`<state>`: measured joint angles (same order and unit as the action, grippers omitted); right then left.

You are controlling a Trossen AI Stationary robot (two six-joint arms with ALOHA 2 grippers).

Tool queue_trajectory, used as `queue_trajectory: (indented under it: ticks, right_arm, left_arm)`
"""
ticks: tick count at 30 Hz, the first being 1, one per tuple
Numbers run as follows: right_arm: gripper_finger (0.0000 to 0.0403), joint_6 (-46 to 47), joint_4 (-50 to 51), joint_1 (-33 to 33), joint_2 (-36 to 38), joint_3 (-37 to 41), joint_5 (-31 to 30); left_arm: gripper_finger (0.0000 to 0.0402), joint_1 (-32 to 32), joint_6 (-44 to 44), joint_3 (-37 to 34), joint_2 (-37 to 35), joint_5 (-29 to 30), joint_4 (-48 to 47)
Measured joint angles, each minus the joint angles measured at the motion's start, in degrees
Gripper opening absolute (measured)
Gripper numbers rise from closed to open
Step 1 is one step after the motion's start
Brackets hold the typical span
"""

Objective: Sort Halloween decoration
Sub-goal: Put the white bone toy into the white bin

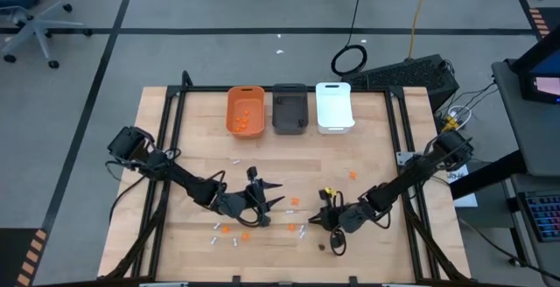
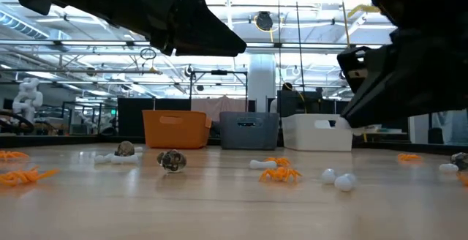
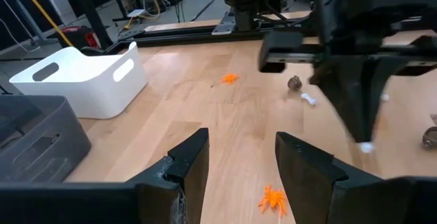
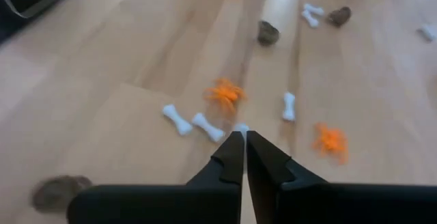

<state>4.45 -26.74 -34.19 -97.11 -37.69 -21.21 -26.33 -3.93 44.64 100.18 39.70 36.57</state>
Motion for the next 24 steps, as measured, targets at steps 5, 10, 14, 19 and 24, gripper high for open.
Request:
queue_trajectory:
  ticks: [5, 10, 14, 19, 24]
  right_arm:
    - [0.0001, -1.2, 1.1, 1.7, 1.3, 0.0, 0.0]
    - [0.0001, -1.1, 1.7, 4.2, 1.1, 0.1, 0.0]
    - [0.0, 0.6, 1.3, 5.9, 0.1, 0.6, 0.0]
    - [0.0, 1.8, 1.3, 8.0, -1.1, 0.6, 0.0]
    - [0.0, 2.7, 2.0, 10.4, -3.4, 0.6, 0.0]
  left_arm:
    - [0.0168, 0.0, -0.1, 0.0, 0.0, 0.0, 0.0]
    - [0.0168, 0.0, 0.0, 0.0, 0.0, 0.0, 0.0]
    - [0.0168, 0.0, 0.0, 0.0, 0.0, 0.0, 0.0]
    - [0.0168, 0.0, -0.1, 0.0, 0.0, 0.0, -0.7]
    - [0.0168, 0.1, 0.1, 0.0, 0.0, 0.0, -2.1]
